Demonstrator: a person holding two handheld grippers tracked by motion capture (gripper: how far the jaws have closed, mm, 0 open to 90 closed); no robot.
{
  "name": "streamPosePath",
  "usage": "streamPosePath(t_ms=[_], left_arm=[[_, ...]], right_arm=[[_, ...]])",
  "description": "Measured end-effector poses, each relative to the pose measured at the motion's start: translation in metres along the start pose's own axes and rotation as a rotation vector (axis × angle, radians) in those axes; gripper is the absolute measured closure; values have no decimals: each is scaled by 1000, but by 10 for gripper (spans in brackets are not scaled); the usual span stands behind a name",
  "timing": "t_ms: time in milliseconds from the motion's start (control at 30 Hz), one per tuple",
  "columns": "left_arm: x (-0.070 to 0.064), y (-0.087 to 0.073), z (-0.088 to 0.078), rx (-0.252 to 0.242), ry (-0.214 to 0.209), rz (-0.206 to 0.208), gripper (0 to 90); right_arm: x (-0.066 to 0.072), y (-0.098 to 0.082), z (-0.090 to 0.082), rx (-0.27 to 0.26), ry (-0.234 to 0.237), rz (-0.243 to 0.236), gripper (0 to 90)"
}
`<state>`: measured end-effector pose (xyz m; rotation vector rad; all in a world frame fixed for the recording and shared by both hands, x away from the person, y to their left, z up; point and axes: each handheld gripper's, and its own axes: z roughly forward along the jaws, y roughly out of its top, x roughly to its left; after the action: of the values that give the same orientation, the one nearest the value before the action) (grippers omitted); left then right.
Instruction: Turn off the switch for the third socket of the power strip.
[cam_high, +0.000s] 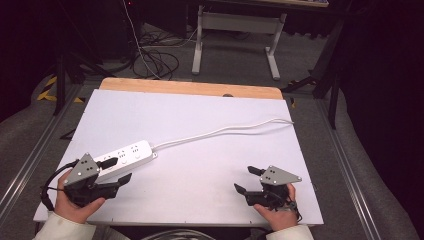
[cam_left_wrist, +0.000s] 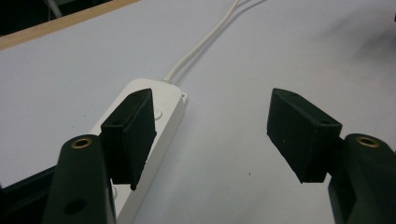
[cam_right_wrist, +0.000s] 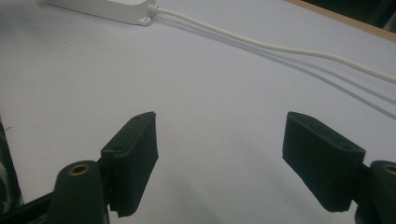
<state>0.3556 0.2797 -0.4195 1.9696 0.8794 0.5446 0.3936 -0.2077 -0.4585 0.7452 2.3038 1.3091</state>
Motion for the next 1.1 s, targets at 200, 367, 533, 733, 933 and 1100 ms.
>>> streamPosePath(t_ms=[200, 367, 533, 733, 933, 1100], left_arm=[[5, 5, 0, 15, -2, -8, 323], [9, 9, 0, 24, -5, -11, 319], [14, 12, -1, 39, 4, -19, 308], [21, 13, -3, 42, 9, -40, 310], [24, 12, -3, 47, 21, -28, 370], [27, 13, -3, 59, 33, -39, 533]], right_arm=[[0, 0, 0, 0, 3, 2, 269], [0, 0, 1, 2, 3, 2, 269], [0, 0, 1, 7, 3, 2, 269], [0, 0, 1, 6, 4, 1, 269], [0, 0, 2, 7, 7, 2, 270], [0, 0, 2, 7, 7, 2, 273]])
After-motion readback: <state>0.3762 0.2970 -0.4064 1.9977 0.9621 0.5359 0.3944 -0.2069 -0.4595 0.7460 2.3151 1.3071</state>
